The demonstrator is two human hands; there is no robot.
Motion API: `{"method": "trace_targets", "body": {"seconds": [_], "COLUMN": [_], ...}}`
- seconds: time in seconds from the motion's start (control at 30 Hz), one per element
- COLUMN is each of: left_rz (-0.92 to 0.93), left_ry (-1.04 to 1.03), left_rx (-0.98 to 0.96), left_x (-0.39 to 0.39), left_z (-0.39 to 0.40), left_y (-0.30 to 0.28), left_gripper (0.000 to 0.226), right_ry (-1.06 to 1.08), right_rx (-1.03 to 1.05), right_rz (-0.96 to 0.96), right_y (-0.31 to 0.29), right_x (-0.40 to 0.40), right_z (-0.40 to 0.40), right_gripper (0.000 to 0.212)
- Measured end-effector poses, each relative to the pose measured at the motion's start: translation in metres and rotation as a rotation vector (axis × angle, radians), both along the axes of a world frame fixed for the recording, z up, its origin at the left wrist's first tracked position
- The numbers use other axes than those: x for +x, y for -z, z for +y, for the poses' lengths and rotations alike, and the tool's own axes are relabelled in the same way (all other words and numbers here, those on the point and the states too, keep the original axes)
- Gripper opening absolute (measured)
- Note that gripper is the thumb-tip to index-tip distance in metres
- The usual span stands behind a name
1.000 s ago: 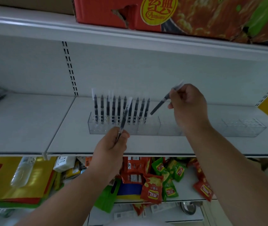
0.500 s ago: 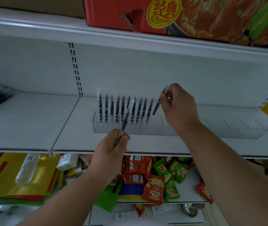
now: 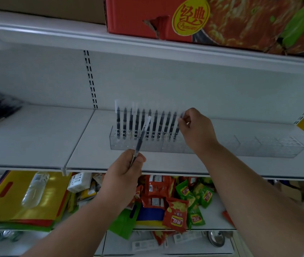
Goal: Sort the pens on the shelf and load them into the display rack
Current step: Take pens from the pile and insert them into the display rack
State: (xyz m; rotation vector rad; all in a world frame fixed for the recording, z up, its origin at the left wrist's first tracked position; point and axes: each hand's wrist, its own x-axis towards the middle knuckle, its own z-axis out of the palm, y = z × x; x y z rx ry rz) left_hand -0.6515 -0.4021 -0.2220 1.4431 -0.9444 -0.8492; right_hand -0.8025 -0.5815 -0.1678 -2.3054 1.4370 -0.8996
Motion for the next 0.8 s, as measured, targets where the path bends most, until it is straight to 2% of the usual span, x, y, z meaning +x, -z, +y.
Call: {"method": "trace_targets", "body": {"seconds": [0.13,0.23,0.4,0.53,0.7,0.8], "left_rz": [-0.008,-0.012,-0.151,-0.293,-0.568,-0.83], "left_ry": [-0.008,0.022,0.138,0.198,0.159,0.05], "left_rx": [0.019,0.011,0.001,-0.031,-0.008,-0.08], "left_x": [0.0,-0.003,-0.022,-0.037,-0.03,-0.019], "left_z": [0.0,-0.005,-0.017,-0.023,-0.032,-0.039], "left_y": [0.003,0.002,-0.008,-0.019,-0.022,-0.021], "left_gripper": [0.025,0.018,0.021,0.017,0.012,0.018], "right_ry": [0.047,0.053,-0.235,-0.243,-0.083,0.075], "right_rx": [0.053,0.05,0.442,0.616,0.499,0.316], "right_rz": [-0.085,-0.161,-0.38,-0.649,-0.717,-0.597], "right_y": [0.0,-0.006,-0.02,-0.024,-0.028,-0.034], "right_x": [-0.006,-0.01,-0.004,-0.01,-0.022,-0.031], "right_z": [0.011,0.033,0.064,0.067,0.051,0.033], "right_gripper": [0.026,0.019,0.015,0.016,0.024,0.017]}}
